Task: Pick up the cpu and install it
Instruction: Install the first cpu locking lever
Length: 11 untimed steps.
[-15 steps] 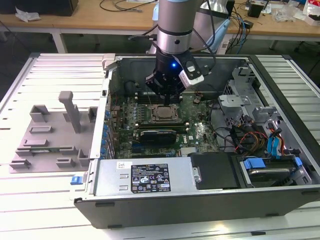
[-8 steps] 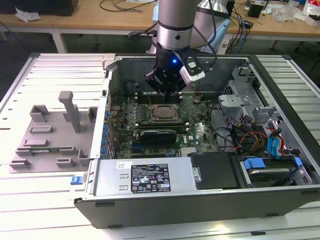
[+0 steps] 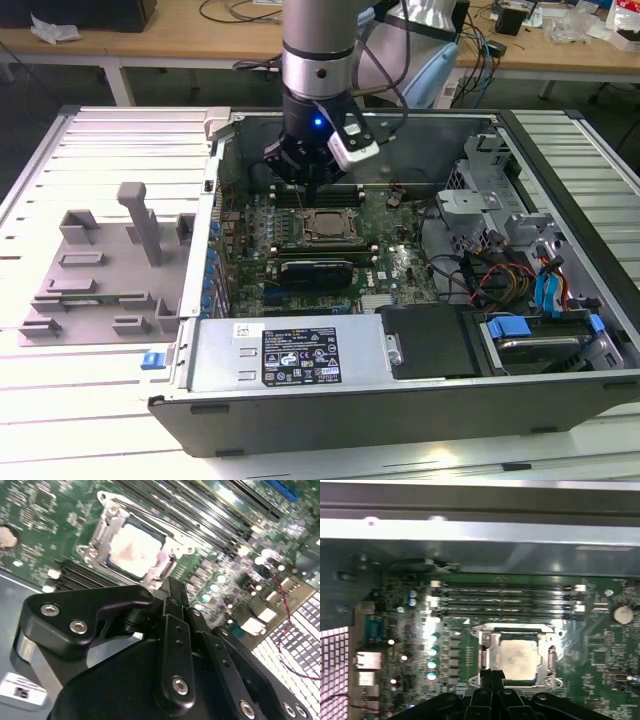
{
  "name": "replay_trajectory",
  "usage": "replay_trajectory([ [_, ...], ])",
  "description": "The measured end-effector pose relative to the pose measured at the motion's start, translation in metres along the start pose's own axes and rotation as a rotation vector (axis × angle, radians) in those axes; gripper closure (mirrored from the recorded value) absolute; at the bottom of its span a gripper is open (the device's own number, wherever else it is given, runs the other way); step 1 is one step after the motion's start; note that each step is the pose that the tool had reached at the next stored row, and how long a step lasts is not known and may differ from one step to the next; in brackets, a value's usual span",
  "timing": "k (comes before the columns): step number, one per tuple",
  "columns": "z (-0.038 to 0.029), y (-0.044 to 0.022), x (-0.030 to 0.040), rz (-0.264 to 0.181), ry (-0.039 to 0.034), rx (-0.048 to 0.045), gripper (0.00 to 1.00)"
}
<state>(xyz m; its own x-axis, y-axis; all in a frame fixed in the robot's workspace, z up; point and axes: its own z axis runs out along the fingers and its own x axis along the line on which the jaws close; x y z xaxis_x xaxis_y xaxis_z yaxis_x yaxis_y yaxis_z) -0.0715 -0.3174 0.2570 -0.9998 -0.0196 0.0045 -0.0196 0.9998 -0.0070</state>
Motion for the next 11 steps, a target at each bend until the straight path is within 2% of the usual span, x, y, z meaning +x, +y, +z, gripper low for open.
replay_trajectory([
  [4,0.0001,0.0003,0.0108,0.0,-0.0001,-0.0001,0.89],
  [8,0.0,0.0002,0.0127,0.0,-0.0001,0.0001,0.89],
  [10,0.0001,0.0004,0.0176,0.0,0.0,0.0,0.89],
  [11,0.0001,0.0005,0.0237,0.0,0.0,-0.0001,0.89],
])
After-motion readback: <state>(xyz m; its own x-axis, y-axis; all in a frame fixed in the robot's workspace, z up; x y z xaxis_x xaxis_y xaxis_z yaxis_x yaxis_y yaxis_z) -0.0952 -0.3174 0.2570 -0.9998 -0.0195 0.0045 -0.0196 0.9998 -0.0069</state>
